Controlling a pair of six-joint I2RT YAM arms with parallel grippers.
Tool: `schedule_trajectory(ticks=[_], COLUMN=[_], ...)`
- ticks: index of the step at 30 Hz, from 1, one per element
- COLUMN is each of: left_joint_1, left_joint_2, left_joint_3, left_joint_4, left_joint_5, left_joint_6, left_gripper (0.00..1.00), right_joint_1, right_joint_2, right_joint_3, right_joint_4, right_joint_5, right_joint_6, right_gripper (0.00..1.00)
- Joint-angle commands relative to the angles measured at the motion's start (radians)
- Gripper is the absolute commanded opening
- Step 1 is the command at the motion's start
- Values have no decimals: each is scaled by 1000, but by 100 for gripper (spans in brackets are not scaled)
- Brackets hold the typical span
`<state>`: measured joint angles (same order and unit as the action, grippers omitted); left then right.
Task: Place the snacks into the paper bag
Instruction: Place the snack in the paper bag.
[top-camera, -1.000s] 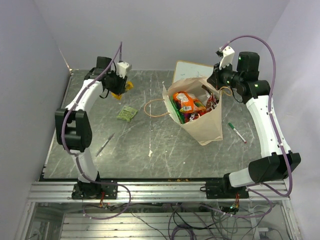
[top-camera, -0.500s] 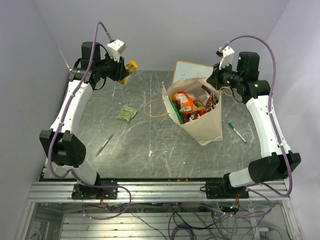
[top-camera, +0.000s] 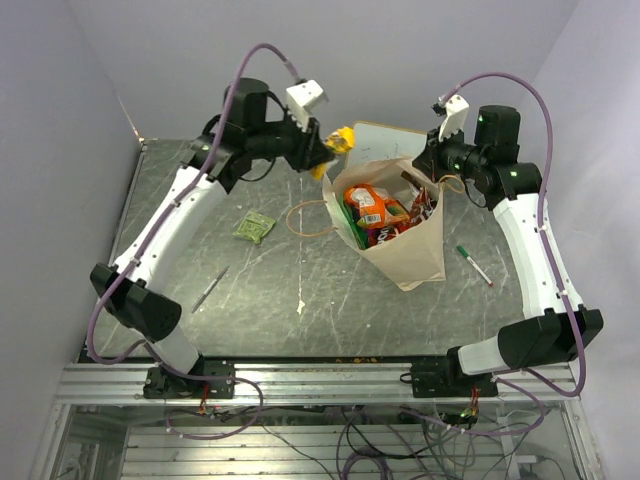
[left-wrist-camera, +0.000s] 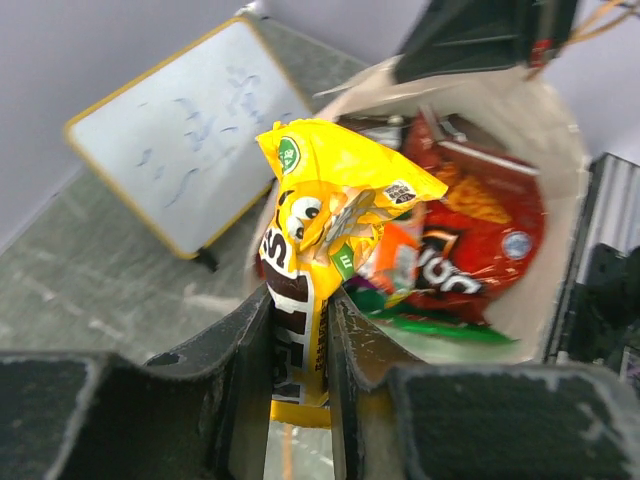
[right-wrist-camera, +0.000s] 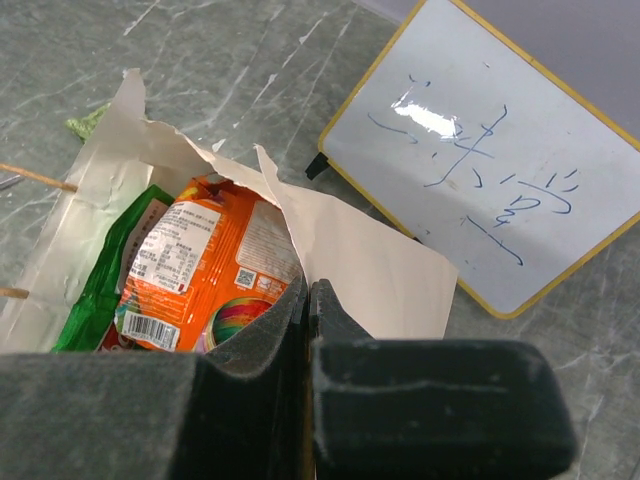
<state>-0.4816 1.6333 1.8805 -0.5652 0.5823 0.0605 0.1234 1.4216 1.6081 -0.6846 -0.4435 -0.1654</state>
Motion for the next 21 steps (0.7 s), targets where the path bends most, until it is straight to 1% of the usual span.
schedule_trajectory(ticks=[1,7,10,15,18,21], left_joint_1=[-103,-232,-275,-318,-330,-332], left_joint_2=[54,163,210,284,334,380], left_joint_3=[58,118,127,145,181,219], left_joint_4=[33,31,48,86,75,59], left_joint_5=[-19,-38,-47,-59,-78,-102], left_joint_6=[-45,-62,-63,-73,-73,-70], left_gripper=[32,32,31,31,31,33], right_joint_1=[-8,-7,-7,-7,-8,-7], right_joint_2=[-36,-38,-38,-36,-37,-40], right_joint_3=[-10,-5,-5,-6,-3,-2], right_joint_4=[0,-2,0,-2,-3,-5], right_joint_5=[-26,-26,-28,-29,-29,-26], right_joint_6=[9,9,10,10,10,9], right_gripper=[0,0,0,0,0,0])
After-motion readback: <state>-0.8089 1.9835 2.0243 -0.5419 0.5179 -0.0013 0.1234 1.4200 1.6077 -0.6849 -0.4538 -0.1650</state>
